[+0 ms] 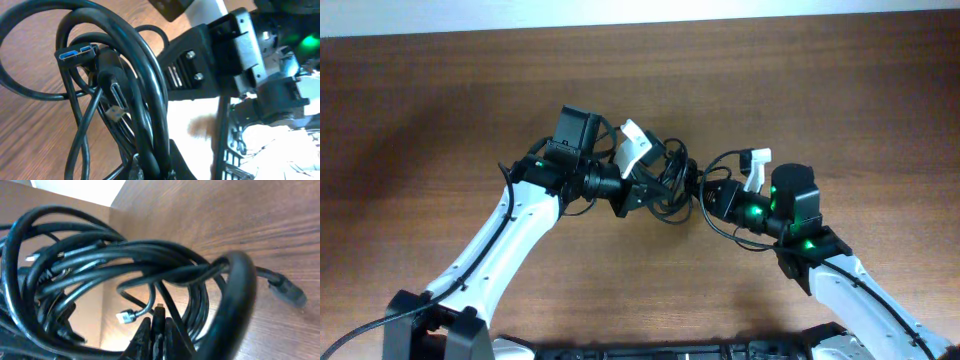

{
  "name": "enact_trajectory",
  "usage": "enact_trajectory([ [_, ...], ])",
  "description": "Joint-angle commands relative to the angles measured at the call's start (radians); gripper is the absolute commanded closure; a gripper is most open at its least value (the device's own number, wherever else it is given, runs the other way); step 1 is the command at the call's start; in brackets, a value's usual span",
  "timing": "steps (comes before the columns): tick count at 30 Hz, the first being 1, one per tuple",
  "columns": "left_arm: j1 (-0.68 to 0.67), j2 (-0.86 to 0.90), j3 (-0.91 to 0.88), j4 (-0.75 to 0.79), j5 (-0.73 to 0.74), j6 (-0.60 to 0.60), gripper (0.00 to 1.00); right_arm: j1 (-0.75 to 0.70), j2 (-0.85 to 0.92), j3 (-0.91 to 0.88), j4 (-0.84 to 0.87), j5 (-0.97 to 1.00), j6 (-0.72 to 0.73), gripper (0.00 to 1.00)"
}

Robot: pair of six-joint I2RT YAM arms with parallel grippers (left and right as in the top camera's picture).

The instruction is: Untangle cables

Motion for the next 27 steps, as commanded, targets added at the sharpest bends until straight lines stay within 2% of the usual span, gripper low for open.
enact_trajectory([
  [1, -0.025, -0.027, 0.016, -0.002, 0.131, 0.023, 1.00, -0.013, -0.008, 0.001, 0.045, 0.037, 0.046, 0.96],
  [3, -0.056, -0.027, 0.016, -0.002, 0.131, 0.003, 1.00, -0.012, -0.008, 0.001, 0.071, 0.040, 0.097, 0.96],
  [6, -0.105, -0.027, 0.016, 0.030, 0.114, -0.045, 1.00, -0.006, -0.008, 0.001, 0.082, 0.034, 0.099, 0.96],
  [10, -0.138, -0.027, 0.016, 0.191, -0.017, -0.312, 1.00, 0.047, -0.008, 0.000, 0.079, 0.032, 0.098, 0.96],
  [12, -0.142, -0.027, 0.016, 0.296, -0.029, -0.425, 1.00, 0.081, -0.008, 0.000, 0.079, 0.050, 0.096, 0.96],
  [15, -0.143, -0.027, 0.016, 0.383, 0.038, -0.460, 1.00, 0.095, -0.008, 0.000, 0.079, 0.101, 0.090, 0.95],
  [17, -0.142, -0.027, 0.016, 0.392, 0.050, -0.480, 1.00, 0.092, -0.008, 0.000, 0.080, 0.116, 0.090, 0.79],
  [18, -0.138, -0.027, 0.016, 0.391, 0.048, -0.487, 1.00, 0.092, -0.008, 0.000, 0.080, 0.116, 0.090, 0.63],
  [19, -0.134, -0.027, 0.016, 0.391, 0.048, -0.487, 1.00, 0.092, -0.008, 0.000, 0.079, 0.115, 0.090, 0.43],
  [21, -0.124, -0.027, 0.016, 0.391, 0.036, -0.510, 1.00, 0.090, -0.008, 0.000, 0.079, 0.115, 0.090, 0.20],
  [23, -0.106, -0.027, 0.016, 0.366, -0.054, -0.590, 1.00, 0.071, -0.008, 0.000, 0.079, 0.113, 0.091, 0.01],
  [25, -0.077, -0.027, 0.016, 0.303, -0.215, -0.704, 1.00, 0.032, -0.008, 0.000, 0.080, 0.090, 0.091, 0.01],
  [27, -0.036, -0.027, 0.016, 0.222, -0.385, -0.883, 1.00, -0.018, -0.009, 0.000, 0.079, 0.041, 0.091, 0.01],
])
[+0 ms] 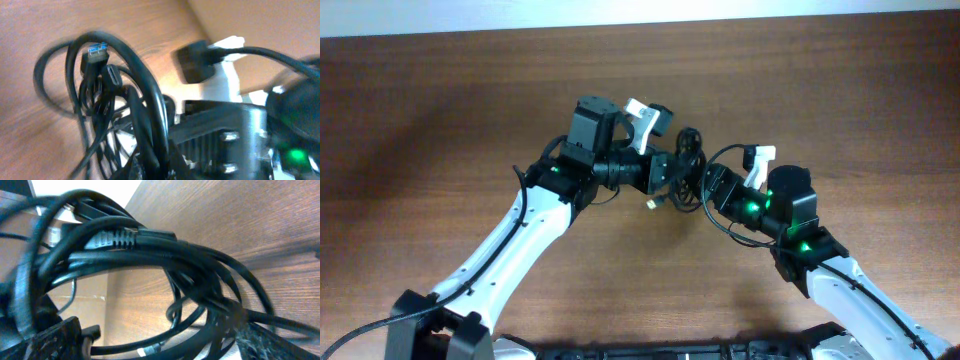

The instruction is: Untangle cables

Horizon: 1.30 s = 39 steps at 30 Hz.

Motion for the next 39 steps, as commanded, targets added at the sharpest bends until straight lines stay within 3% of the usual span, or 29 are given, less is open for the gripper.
enact_trajectory([
  [1, 0.058, -0.024, 0.014, -0.093, -0.275, -0.353, 1.00, -0.074, 0.000, 0.003, 0.013, -0.108, -0.007, 0.01],
  [10, 0.100, -0.024, 0.014, -0.108, -0.440, -1.223, 1.00, -0.119, 0.000, 0.003, -0.017, -0.292, -0.064, 0.01],
  [14, 0.098, -0.024, 0.014, -0.108, -0.433, -1.479, 1.00, -0.119, 0.001, 0.003, -0.149, -0.282, -0.063, 0.01],
  [19, 0.098, -0.024, 0.014, -0.108, -0.393, -1.592, 1.00, -0.085, 0.001, 0.003, -0.175, -0.282, -0.063, 0.01],
  [24, 0.095, -0.024, 0.014, -0.135, -0.391, -1.604, 1.00, 0.042, 0.001, 0.003, 0.016, -0.262, -0.064, 0.01],
  [27, 0.089, -0.024, 0.014, -0.162, -0.390, -1.604, 1.00, 0.104, 0.001, 0.003, 0.135, -0.162, -0.063, 0.04],
  [33, 0.046, -0.024, 0.014, -0.156, -0.390, -1.653, 1.00, 0.238, 0.001, 0.003, 0.138, 0.063, 0.032, 0.17],
  [39, 0.012, -0.024, 0.014, -0.152, -0.389, -1.653, 1.00, 0.294, 0.002, 0.003, 0.138, 0.242, 0.031, 0.19],
])
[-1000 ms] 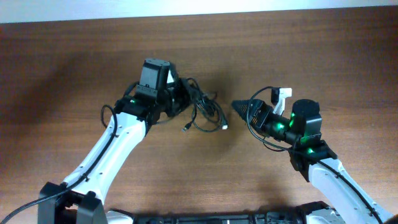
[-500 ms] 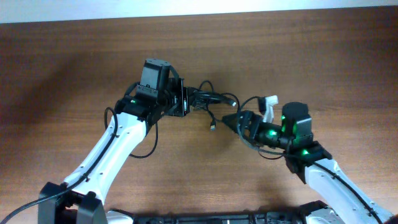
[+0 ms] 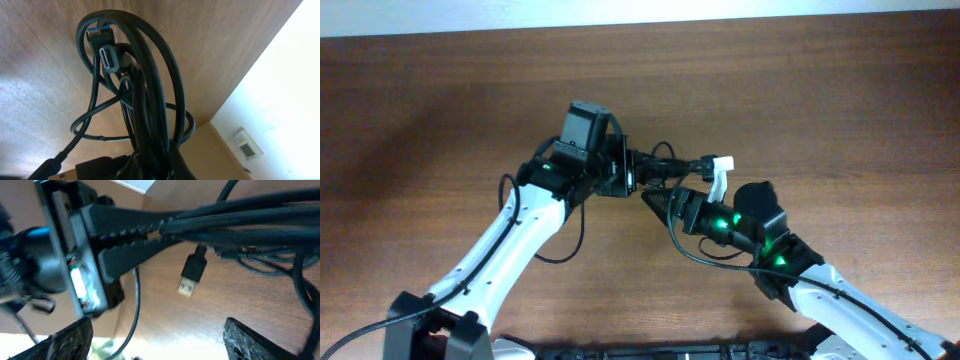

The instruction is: Untangle cables

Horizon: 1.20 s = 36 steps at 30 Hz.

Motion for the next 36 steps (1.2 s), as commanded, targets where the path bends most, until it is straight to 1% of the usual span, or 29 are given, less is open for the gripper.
enact_trajectory([
  [1, -0.017, -0.021, 0.013, 0.009, 0.029, -0.025, 1.00, 0.017, 0.002, 0.002, 0.006, 0.160, 0.012, 0.21],
  [5, -0.018, -0.021, 0.013, 0.013, 0.081, -0.025, 1.00, 0.017, 0.029, 0.002, 0.007, 0.166, 0.012, 0.24],
  [8, -0.018, -0.021, 0.013, 0.016, 0.087, -0.025, 1.00, 0.017, 0.064, 0.002, 0.011, 0.166, 0.013, 0.26],
  [12, -0.018, -0.021, 0.013, 0.016, 0.109, -0.025, 1.00, 0.017, 0.134, 0.002, 0.103, 0.166, 0.027, 0.28],
  [17, -0.033, -0.021, 0.013, 0.021, 0.109, -0.025, 1.00, 0.017, 0.207, 0.002, 0.187, 0.166, 0.046, 0.36],
  [19, -0.040, -0.021, 0.013, 0.027, 0.109, -0.025, 1.00, 0.017, 0.229, 0.002, 0.198, 0.166, 0.087, 0.43],
  [21, -0.046, -0.021, 0.013, 0.031, 0.108, -0.025, 1.00, 0.017, 0.241, 0.002, 0.215, 0.166, 0.091, 0.51],
  [23, -0.046, -0.021, 0.013, 0.031, 0.108, -0.025, 1.00, 0.017, 0.242, 0.002, 0.229, 0.166, 0.091, 0.64],
  [25, -0.045, -0.021, 0.013, 0.031, 0.105, -0.025, 1.00, 0.017, 0.242, 0.002, 0.231, 0.165, 0.090, 0.80],
  [27, -0.045, -0.021, 0.013, 0.031, 0.074, -0.025, 1.00, 0.017, 0.242, 0.002, 0.231, 0.129, 0.091, 0.91],
  [29, -0.045, -0.021, 0.013, 0.031, 0.015, -0.025, 1.00, 0.016, 0.242, 0.002, 0.231, 0.076, 0.090, 0.94],
  [31, -0.040, -0.021, 0.013, 0.032, -0.038, -0.025, 1.00, 0.016, 0.242, 0.002, 0.229, 0.025, 0.086, 0.95],
  [34, -0.026, -0.021, 0.013, 0.039, -0.030, -0.025, 1.00, 0.015, 0.242, 0.002, 0.211, 0.010, 0.086, 0.96],
  [35, -0.026, -0.021, 0.013, 0.039, -0.021, -0.025, 1.00, 0.015, 0.242, 0.002, 0.212, 0.016, 0.086, 0.92],
  [36, -0.027, -0.021, 0.013, 0.039, -0.013, -0.025, 1.00, 0.015, 0.242, 0.002, 0.216, 0.026, 0.086, 0.80],
])
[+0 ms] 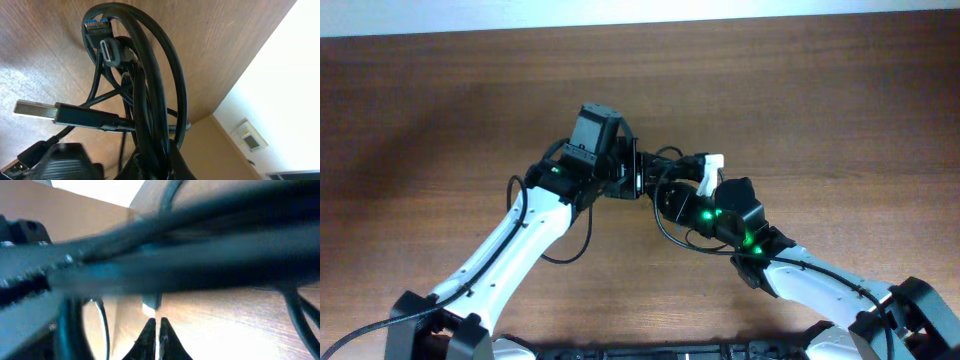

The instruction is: Untangle cables

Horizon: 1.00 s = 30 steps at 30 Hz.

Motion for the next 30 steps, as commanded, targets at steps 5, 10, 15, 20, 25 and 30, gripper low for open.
enact_trajectory([
  [5, 0.006, -0.021, 0.013, 0.098, 0.058, -0.013, 1.00, 0.005, 0.004, 0.003, 0.008, 0.040, -0.006, 0.42],
  [10, -0.025, -0.021, 0.013, 0.158, 0.065, -0.013, 1.00, 0.005, 0.004, 0.003, 0.009, 0.114, -0.006, 0.38],
  [15, -0.058, -0.021, 0.013, 0.158, 0.064, -0.013, 1.00, 0.005, 0.004, 0.003, 0.078, 0.174, -0.006, 0.29],
  [20, -0.066, -0.021, 0.013, 0.161, 0.065, -0.013, 1.00, 0.005, 0.023, 0.003, 0.089, 0.200, -0.006, 0.28],
  [25, -0.090, -0.021, 0.013, 0.161, 0.064, -0.013, 1.00, 0.005, 0.074, 0.003, 0.180, 0.210, -0.006, 0.37],
  [30, -0.105, -0.021, 0.013, 0.161, 0.065, -0.013, 1.00, 0.005, 0.104, 0.003, 0.238, 0.214, -0.006, 0.59],
])
